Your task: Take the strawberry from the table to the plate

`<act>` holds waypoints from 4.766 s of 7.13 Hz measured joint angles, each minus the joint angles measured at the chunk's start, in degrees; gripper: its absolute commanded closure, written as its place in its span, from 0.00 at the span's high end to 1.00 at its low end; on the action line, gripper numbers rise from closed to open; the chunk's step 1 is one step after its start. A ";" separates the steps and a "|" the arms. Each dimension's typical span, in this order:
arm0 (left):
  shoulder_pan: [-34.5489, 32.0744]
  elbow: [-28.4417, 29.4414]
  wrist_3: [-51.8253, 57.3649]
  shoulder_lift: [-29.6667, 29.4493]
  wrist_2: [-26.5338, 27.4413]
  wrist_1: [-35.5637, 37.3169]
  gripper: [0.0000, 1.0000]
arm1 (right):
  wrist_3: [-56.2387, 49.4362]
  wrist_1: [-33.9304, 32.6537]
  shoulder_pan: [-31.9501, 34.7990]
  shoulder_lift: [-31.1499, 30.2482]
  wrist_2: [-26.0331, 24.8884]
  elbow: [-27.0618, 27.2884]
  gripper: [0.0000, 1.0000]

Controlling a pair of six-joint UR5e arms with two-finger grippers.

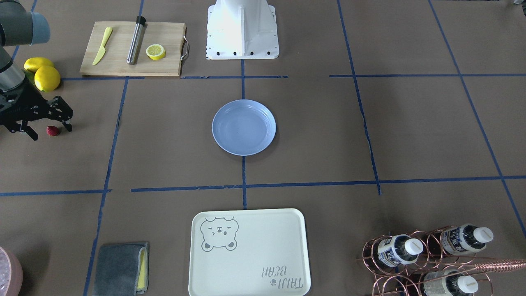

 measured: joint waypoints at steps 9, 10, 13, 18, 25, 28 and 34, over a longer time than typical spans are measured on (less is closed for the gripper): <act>-0.04 0.65 0.03 4.14 -7.13 -0.56 1.00 | 0.41 7.52 -3.41 -3.72 -0.76 -5.27 0.46; -0.04 0.56 -0.01 4.20 -7.30 -0.58 1.00 | 0.44 7.51 -3.58 -3.63 -0.79 -5.50 0.00; -0.03 0.17 -0.04 4.24 -7.38 -0.57 1.00 | 0.40 7.51 -3.68 -3.39 -0.87 -5.32 0.00; -0.03 -0.25 -0.04 4.05 -7.46 -0.60 1.00 | 9.93 -21.68 -6.41 18.33 -0.76 6.51 0.00; -0.03 -1.05 -0.12 3.66 -7.53 -0.76 1.00 | 30.29 -38.29 -25.24 54.17 -16.85 -14.83 0.00; -0.03 -1.04 -0.15 3.71 -7.55 -0.85 1.00 | 31.17 -36.43 -27.69 54.43 -17.34 -17.02 0.09; -0.03 -0.95 -0.21 3.92 -7.56 -0.85 1.00 | 30.47 -36.23 -27.69 54.37 -18.46 -16.58 1.00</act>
